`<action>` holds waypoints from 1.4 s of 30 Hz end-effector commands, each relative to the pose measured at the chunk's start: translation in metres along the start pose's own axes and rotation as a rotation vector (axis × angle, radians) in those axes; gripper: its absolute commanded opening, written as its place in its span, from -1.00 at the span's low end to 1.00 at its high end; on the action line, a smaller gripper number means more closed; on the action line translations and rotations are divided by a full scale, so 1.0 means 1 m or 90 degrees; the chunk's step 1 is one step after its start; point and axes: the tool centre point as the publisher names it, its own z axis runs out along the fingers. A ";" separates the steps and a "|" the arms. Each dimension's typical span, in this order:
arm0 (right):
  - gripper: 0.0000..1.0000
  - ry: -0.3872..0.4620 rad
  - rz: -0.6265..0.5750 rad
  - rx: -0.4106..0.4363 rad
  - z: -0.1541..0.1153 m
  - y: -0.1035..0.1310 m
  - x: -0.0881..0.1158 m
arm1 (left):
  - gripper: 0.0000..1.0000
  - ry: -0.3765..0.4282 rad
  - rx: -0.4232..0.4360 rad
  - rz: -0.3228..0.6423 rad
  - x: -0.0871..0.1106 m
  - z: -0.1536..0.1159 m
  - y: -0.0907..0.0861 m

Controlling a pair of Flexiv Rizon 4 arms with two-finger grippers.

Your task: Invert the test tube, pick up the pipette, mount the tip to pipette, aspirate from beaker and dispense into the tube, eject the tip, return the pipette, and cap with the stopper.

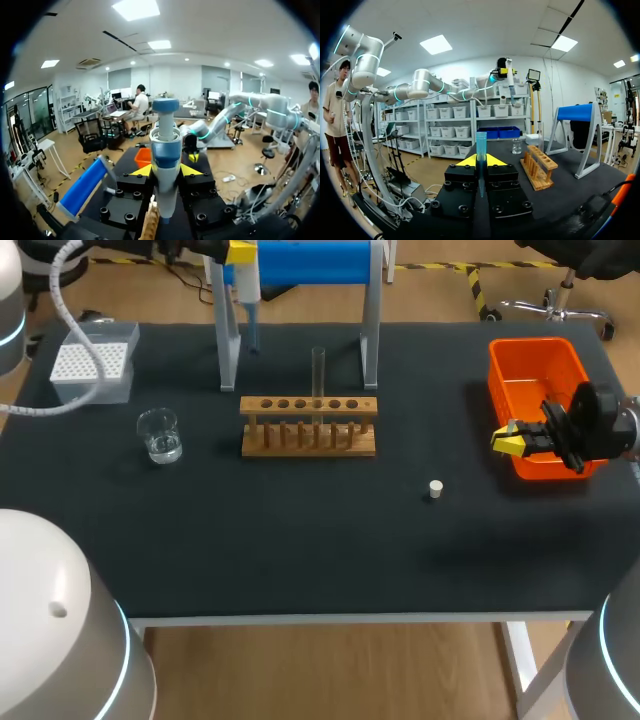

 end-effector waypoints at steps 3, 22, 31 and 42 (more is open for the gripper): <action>-1.00 0.000 0.000 0.001 0.000 0.000 0.000 | -1.00 -0.001 -0.003 0.006 0.027 -0.001 -0.013; -1.00 0.000 0.000 0.001 0.000 0.000 0.000 | -1.00 -0.023 0.015 -0.002 0.089 0.021 -0.030; -1.00 0.000 0.000 0.001 0.000 0.000 0.000 | -1.00 0.033 0.016 0.001 0.117 0.038 -0.032; -1.00 0.000 0.000 0.001 0.000 0.000 0.000 | -1.00 0.085 0.016 0.006 0.133 0.045 -0.031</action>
